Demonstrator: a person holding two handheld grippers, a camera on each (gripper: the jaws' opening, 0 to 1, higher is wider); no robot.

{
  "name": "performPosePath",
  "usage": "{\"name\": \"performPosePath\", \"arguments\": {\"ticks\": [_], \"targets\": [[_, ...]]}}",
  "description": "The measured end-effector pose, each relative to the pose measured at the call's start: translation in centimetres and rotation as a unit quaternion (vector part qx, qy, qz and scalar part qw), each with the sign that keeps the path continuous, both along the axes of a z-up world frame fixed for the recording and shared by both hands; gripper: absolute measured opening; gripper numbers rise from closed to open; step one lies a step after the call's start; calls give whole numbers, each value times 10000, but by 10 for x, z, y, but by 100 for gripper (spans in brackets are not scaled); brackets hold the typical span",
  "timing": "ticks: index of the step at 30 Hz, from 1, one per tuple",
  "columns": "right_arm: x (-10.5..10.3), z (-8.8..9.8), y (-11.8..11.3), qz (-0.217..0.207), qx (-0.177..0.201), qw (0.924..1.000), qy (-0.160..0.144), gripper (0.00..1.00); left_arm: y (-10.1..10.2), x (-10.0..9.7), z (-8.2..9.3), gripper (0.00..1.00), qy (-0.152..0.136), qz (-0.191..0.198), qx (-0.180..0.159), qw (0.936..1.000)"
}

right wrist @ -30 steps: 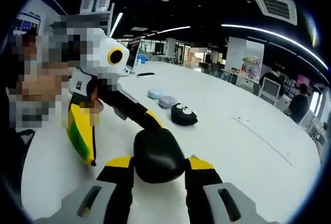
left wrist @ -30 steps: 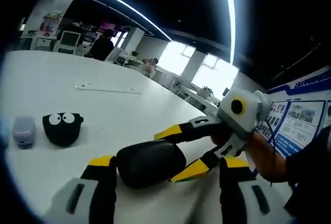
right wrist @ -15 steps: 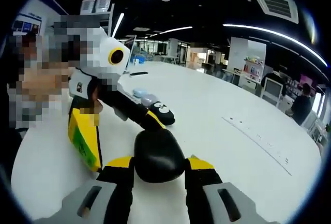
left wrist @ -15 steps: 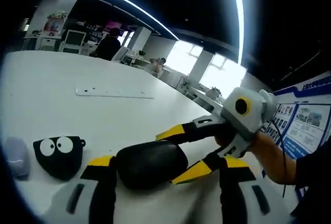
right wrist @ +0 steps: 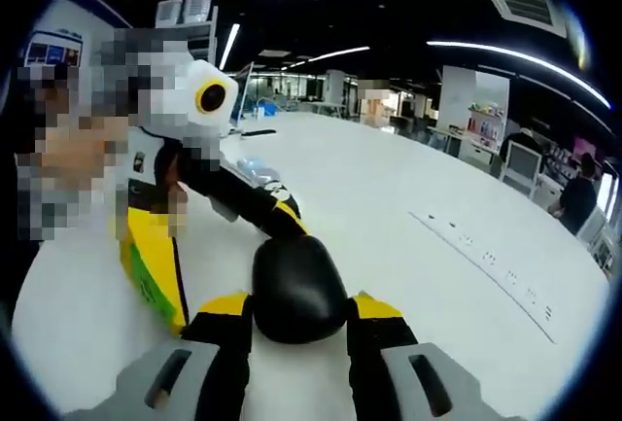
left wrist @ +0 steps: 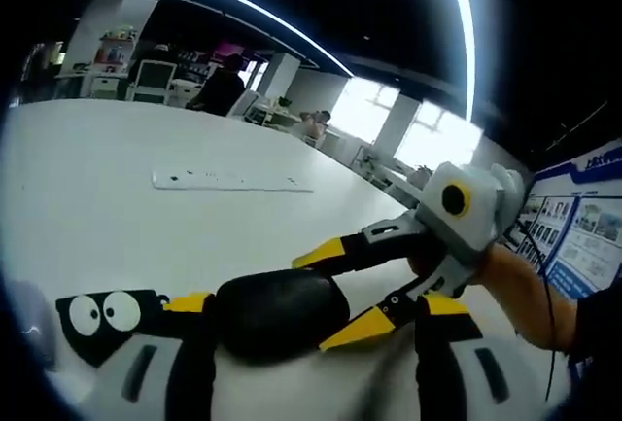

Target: Pick up the earbuds from the table and place the earbuds into the earbud case

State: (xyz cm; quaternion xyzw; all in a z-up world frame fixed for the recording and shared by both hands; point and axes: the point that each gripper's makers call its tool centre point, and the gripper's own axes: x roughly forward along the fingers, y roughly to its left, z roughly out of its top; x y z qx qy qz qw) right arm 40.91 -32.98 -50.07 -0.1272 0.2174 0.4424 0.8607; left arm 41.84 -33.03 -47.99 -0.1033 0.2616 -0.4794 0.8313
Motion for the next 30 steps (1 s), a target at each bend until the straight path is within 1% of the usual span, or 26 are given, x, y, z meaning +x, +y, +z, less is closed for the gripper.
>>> {"name": "performPosePath", "arguments": {"ticks": [4, 8, 17, 22, 24, 26, 27, 30], "targets": [[5, -4, -3, 23, 13, 10000, 34, 37, -2, 7, 1, 85, -18, 128, -90, 9999], [8, -5, -4, 60, 37, 10000, -3, 37, -2, 11, 3, 84, -51, 209, -150, 9997], [8, -4, -2, 127, -35, 9999, -56, 37, 0, 11, 2, 83, -74, 261, -141, 9995], [9, -2, -4, -6, -44, 10000, -15, 37, 4, 6, -2, 81, 5, 222, -94, 9997], [9, 2, -6, -109, 30, 9999, -9, 37, 6, 2, -3, 80, 28, 195, -66, 9998], [10, 11, -6, -249, 240, 9994, -36, 37, 11, -4, -3, 79, 33, 188, -31, 9998], [9, 18, -8, -351, 385, 9986, -45, 37, 13, -8, -3, 79, 20, 173, -18, 9998], [3, 23, -9, -422, 401, 9983, -62, 37, 16, -12, -2, 79, 10, 158, -7, 9999]]}}
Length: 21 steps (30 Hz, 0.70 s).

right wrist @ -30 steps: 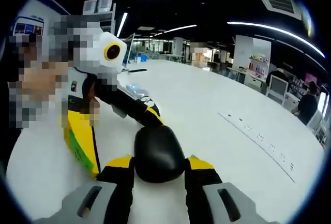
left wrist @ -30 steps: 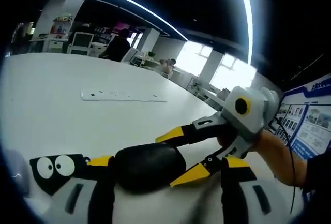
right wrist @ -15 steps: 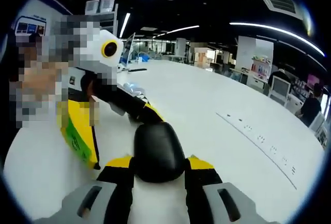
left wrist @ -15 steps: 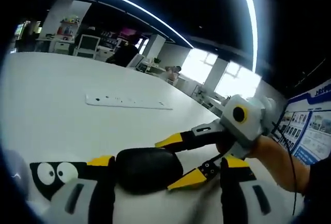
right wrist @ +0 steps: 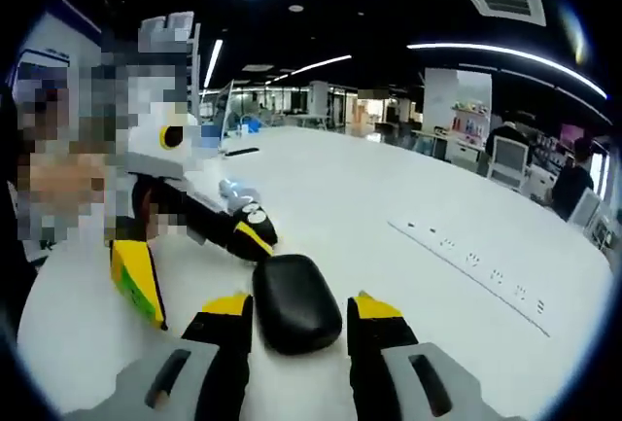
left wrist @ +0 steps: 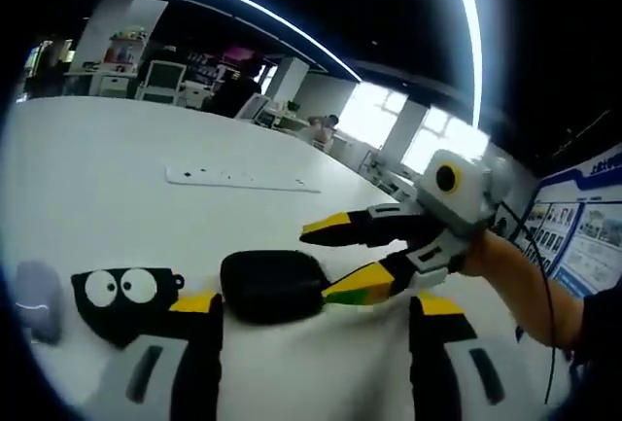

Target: Pick up the earbuds from the table and place the earbuds into the earbud case

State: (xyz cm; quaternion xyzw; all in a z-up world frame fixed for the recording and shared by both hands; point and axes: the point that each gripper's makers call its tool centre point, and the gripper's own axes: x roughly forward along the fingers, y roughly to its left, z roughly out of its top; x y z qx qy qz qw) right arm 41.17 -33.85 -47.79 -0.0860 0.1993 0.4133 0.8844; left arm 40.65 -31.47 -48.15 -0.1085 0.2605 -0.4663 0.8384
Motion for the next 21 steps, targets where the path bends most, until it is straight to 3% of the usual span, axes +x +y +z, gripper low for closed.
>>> {"name": "performPosePath", "arguments": {"ticks": [1, 2, 11, 14, 17, 21], "targets": [[-3, 2, 0, -31, 0, 10000, -8, 37, 0, 0, 0, 78, -1, -2, 1, 10000], [-6, 4, -1, -61, 0, 10000, -16, 37, 15, -20, 8, 78, -78, -54, 10, 10000], [-50, 4, 4, -266, -155, 9995, 73, 38, 65, -66, 20, 76, -391, -34, 218, 9990], [-77, 14, 14, -308, 126, 9994, 26, 41, 89, -81, 27, 76, -560, -78, 376, 9977], [-103, 13, 18, -402, 35, 9992, 62, 44, 117, -96, 28, 71, -754, -151, 690, 9947], [-137, 9, 23, -517, -89, 9986, 100, 51, 153, -117, 33, 70, -950, -102, 818, 9921]]}}
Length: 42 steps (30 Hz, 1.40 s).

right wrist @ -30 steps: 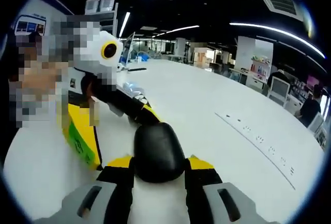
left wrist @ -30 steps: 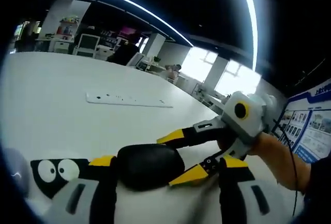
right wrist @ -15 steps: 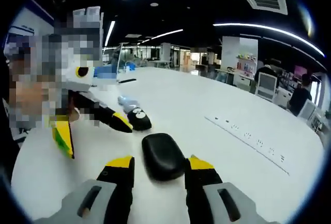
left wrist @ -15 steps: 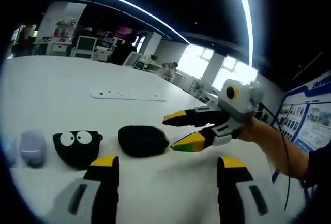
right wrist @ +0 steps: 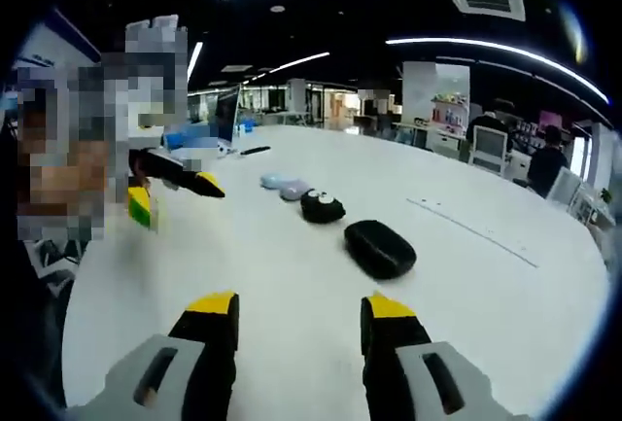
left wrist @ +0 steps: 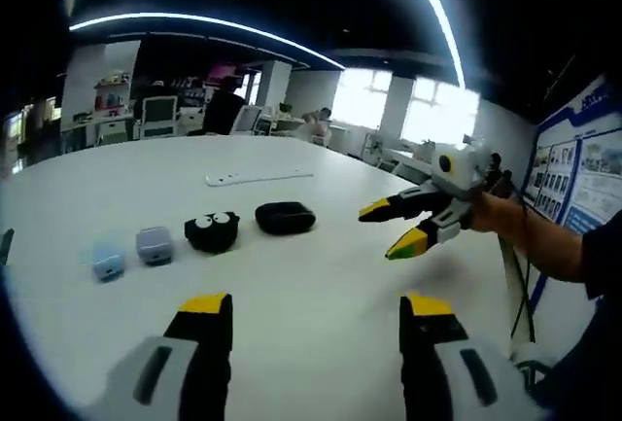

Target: Pick up the earbuds from the table and place the earbuds into the earbud case

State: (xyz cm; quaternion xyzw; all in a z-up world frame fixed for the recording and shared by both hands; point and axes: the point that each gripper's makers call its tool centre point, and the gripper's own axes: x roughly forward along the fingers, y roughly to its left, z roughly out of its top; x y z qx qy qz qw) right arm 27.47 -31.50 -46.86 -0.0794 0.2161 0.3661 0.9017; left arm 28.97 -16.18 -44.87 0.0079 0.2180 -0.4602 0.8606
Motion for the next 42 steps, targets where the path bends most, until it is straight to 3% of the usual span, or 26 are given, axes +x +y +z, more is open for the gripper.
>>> {"name": "performPosePath", "arguments": {"ticks": [10, 15, 18, 21, 26, 33, 42], "targets": [[-68, 9, 15, -180, 339, 9991, 177, 55, 95, -39, -9, 71, 13, 583, 282, 9979], [-90, 13, 12, -333, 137, 9993, 139, 56, 140, -58, -8, 72, -10, 904, 392, 9951], [-104, 9, -3, -548, -313, 9975, 312, 54, 173, -66, -6, 72, 17, 1180, 463, 9919], [-112, 12, -9, -686, -308, 9966, 344, 54, 201, -74, -6, 72, 16, 1403, 510, 9888], [-127, 22, -15, -778, -188, 9962, 346, 57, 215, -93, -9, 72, 113, 1503, 492, 9874], [-139, 34, -21, -797, -171, 9959, 384, 61, 220, -112, 2, 73, 165, 1411, 496, 9886], [-163, 53, -21, -736, -243, 9961, 411, 63, 227, -129, 34, 73, 22, 1309, 662, 9892]]}}
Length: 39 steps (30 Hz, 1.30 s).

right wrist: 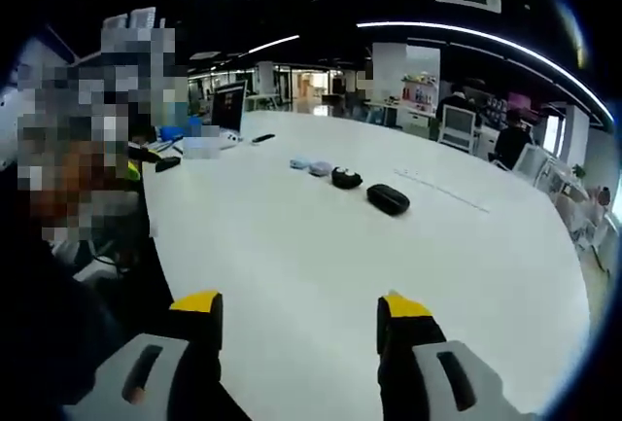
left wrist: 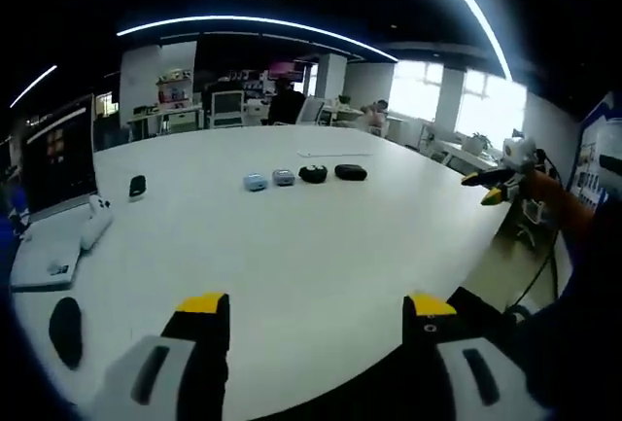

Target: Pick up the earbuds from the table and place the earbuds into the earbud case

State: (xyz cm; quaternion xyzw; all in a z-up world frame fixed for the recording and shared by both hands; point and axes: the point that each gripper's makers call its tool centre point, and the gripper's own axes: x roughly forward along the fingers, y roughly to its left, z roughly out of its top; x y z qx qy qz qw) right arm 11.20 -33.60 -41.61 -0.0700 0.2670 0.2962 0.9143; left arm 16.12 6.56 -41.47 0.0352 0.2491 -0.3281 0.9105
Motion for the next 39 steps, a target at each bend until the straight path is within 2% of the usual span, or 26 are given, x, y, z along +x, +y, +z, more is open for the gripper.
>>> {"name": "performPosePath", "arguments": {"ticks": [9, 13, 18, 25, 27, 28, 30, 35, 39], "targets": [[-18, 23, -7, -62, -19, 9998, -165, 64, 8, -16, 18, 73, -22, 57, -113, 9999], [-28, 25, -15, -91, -237, 9996, -75, 64, 15, -19, 19, 73, 47, 148, -28, 9999], [-28, 27, -16, -173, -184, 9996, -136, 64, 17, -19, 16, 73, 25, 192, -61, 9998], [-29, 20, -3, -50, -125, 9988, -474, 64, 8, -18, 19, 78, -251, 124, -303, 9992], [-29, 24, 4, -24, 147, 9976, -675, 64, 9, -18, 20, 78, -338, 160, -363, 9986], [-29, 26, 5, -33, 233, 9970, -734, 64, 11, -15, 24, 77, -535, 214, -399, 9975], [-30, 26, 6, -78, 365, 9959, -828, 64, 13, -15, 26, 77, -650, 265, -405, 9967], [-34, 21, 1, -239, 295, 9941, -1014, 64, 14, -16, 26, 77, -658, 349, -681, 9949], [-37, 25, -10, -503, 362, 9921, -1095, 64, 15, -16, 25, 77, -699, 420, -787, 9936]]}}
